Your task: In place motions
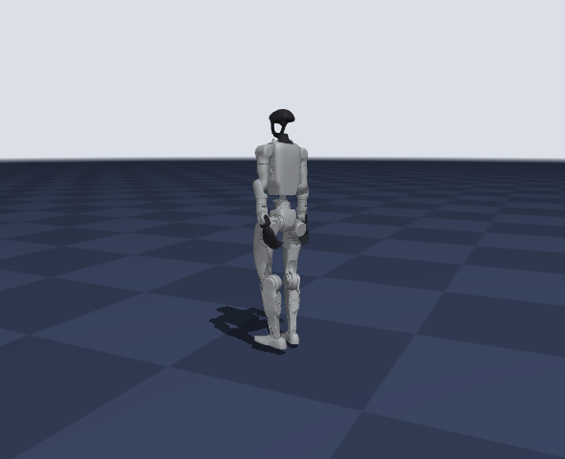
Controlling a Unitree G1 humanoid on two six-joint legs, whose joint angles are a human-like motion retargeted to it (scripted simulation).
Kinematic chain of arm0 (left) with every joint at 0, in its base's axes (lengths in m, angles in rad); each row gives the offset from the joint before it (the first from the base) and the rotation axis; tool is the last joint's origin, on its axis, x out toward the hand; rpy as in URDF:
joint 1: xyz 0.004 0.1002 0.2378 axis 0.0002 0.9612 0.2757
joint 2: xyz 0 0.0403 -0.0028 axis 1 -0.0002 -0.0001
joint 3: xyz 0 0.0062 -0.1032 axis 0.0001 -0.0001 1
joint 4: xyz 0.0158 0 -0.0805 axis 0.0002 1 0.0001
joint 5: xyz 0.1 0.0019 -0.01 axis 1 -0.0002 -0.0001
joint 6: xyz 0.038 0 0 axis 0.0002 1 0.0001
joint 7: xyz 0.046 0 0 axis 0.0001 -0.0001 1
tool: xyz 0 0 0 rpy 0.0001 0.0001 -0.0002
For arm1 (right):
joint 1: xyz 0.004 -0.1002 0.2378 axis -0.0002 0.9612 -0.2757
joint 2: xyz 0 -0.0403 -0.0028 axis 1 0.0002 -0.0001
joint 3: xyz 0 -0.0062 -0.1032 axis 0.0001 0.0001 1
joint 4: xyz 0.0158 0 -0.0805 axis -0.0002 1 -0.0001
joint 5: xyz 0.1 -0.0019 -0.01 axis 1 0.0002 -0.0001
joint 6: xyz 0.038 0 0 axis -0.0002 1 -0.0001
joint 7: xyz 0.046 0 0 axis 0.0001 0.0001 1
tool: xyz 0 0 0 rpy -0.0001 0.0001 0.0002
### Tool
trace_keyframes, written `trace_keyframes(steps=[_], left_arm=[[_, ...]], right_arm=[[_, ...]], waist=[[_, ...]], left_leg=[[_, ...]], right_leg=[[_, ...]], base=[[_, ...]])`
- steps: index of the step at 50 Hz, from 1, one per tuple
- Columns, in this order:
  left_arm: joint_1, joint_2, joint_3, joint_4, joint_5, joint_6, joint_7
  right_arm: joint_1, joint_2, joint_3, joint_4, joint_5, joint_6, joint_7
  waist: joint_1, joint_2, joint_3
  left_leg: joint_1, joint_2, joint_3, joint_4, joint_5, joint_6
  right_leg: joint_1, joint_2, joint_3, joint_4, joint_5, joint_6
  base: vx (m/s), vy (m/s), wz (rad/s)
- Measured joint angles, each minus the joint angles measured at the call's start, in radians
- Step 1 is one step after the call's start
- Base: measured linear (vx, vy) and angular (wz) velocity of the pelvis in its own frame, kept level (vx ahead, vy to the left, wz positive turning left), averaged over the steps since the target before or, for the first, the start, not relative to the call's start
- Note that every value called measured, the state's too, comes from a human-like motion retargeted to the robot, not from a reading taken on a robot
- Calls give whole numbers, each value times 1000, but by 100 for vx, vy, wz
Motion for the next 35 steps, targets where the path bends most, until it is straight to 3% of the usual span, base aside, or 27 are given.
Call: trace_keyframes(steps=[5,8,13,15,17,18,21,23,28,35], left_arm=[[-1,7,-10,18,-16,3,7],[-6,-4,-17,14,-29,-1,17],[-24,-27,-33,-15,-10,-15,15],[-27,-28,-46,-32,11,-22,10],[-34,-26,-61,-45,21,-32,13],[-37,-25,-66,-50,20,-39,19],[-51,-17,-80,-52,10,-53,21],[-49,-5,-102,-39,3,-51,6],[-43,52,-139,-6,44,-14,4],[40,60,-143,-5,50,4,20]], right_arm=[[4,1,-8,-4,-1,-13,4],[12,-7,-15,8,-15,-8,1],[15,-19,-32,53,1,0,-22],[13,-22,-39,79,8,4,-30],[2,-26,-43,96,9,10,-36],[-5,-28,-42,98,4,13,-38],[-42,-35,-29,80,-21,17,-44],[-56,-33,-12,59,-36,9,-55],[-66,-22,40,51,-21,-20,-71],[-37,-35,1,57,64,12,-33]], waist=[[7,-34,-5],[12,-49,-8],[95,-71,19],[152,-81,35],[183,-86,58],[174,-84,71],[89,-55,98],[36,-22,99],[-45,16,93],[-18,35,45]], left_leg=[[-60,5,18,133,-5,-25],[-106,-20,-25,223,12,11],[-141,-147,-428,251,38,86],[-126,-177,-571,211,69,84],[-103,-163,-616,158,92,47],[-91,-147,-584,137,79,39],[-52,-122,-495,66,62,88],[-48,-79,-442,36,57,81],[-24,-11,-189,-5,14,97],[80,50,307,-51,-100,65]], right_leg=[[-19,-25,29,16,-14,7],[-37,-51,54,24,-9,15],[-80,-55,192,29,31,14],[-105,-37,268,26,57,9],[-125,-18,333,19,97,5],[-131,-8,362,12,120,-1],[-167,37,412,10,160,-40],[-196,60,378,16,161,-75],[-196,-3,-61,-17,24,-104],[-187,-16,-457,3,-125,-68]], base=[[11,-7,1],[5,6,-42],[1,17,-165],[2,19,-260],[-9,15,-235],[-16,16,-173],[-19,14,-140],[-10,9,-212],[-8,6,-294],[24,-4,-383]])
